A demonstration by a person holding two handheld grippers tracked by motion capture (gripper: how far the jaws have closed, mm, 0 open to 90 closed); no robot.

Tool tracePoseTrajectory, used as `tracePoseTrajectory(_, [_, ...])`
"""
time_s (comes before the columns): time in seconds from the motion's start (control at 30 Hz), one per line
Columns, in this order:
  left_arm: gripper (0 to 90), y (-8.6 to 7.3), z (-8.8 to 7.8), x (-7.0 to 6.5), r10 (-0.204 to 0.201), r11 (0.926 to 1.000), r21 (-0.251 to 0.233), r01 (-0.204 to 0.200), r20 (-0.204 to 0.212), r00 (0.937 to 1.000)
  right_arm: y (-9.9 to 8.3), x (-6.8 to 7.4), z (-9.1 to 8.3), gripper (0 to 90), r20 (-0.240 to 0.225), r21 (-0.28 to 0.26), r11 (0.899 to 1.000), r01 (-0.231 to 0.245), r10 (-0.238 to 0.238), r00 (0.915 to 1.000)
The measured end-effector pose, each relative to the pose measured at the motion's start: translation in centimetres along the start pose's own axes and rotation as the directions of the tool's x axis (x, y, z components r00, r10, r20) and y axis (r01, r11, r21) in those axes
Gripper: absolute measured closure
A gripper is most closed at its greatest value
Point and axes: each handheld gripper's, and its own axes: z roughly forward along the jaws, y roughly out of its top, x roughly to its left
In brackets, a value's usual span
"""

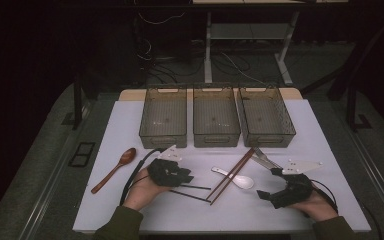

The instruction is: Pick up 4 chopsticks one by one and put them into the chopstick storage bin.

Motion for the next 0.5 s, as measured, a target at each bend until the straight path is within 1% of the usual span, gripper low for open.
tracePoseTrajectory(0.1, [70.5, 0.5, 1.4, -0.4, 0.031, 0.9991, 0.028, -0.032, 0.030, 0.9991, 0.0, 0.0, 0.0, 0.9, -0.001, 0.002, 1.000, -0.001, 0.001, 1.0000])
tracePoseTrajectory(0.2, [72.5, 0.8, 2.5, -0.6, 0.048, 0.9981, 0.036, -0.050, 0.065, 0.9967, 0.0, 0.1, 0.1, 0.9, -0.001, 0.001, 1.000, -0.002, 0.002, 1.0000])
tracePoseTrajectory(0.23, [73.2, 1.0, 2.9, -0.8, 0.056, 0.9975, 0.041, -0.059, 0.070, 0.9960, 0.0, 0.1, 0.1, 0.9, -0.001, 0.001, 1.000, -0.003, 0.003, 1.0000])
tracePoseTrajectory(0.3, [75.0, 1.2, 3.4, -0.9, 0.069, 0.9961, 0.049, -0.073, 0.083, 0.9942, 0.0, 0.1, 0.1, 0.9, 0.001, 0.002, 1.000, -0.004, 0.004, 1.0000])
tracePoseTrajectory(0.33, [75.7, 1.2, 3.6, -1.0, 0.069, 0.9958, 0.054, -0.074, 0.090, 0.9936, 0.0, 0.1, 0.1, 0.9, 0.001, 0.003, 1.000, -0.004, 0.004, 1.0000])
tracePoseTrajectory(0.4, [76.7, 1.2, 3.8, -1.2, 0.086, 0.9940, 0.058, -0.092, 0.096, 0.9916, 0.0, 0.1, 0.1, 0.9, 0.000, 0.002, 1.000, -0.002, 0.002, 1.0000])
tracePoseTrajectory(0.43, [77.4, 1.2, 3.9, -1.3, 0.084, 0.9941, 0.060, -0.090, 0.099, 0.9915, 0.0, 0.1, 0.1, 0.9, 0.000, 0.001, 1.000, -0.002, 0.002, 1.0000])
tracePoseTrajectory(0.5, [78.4, 1.2, 4.1, -1.3, 0.090, 0.9938, 0.057, -0.096, 0.104, 0.9905, 0.0, 0.1, 0.1, 0.9, 0.000, 0.002, 1.000, -0.002, 0.002, 1.0000])
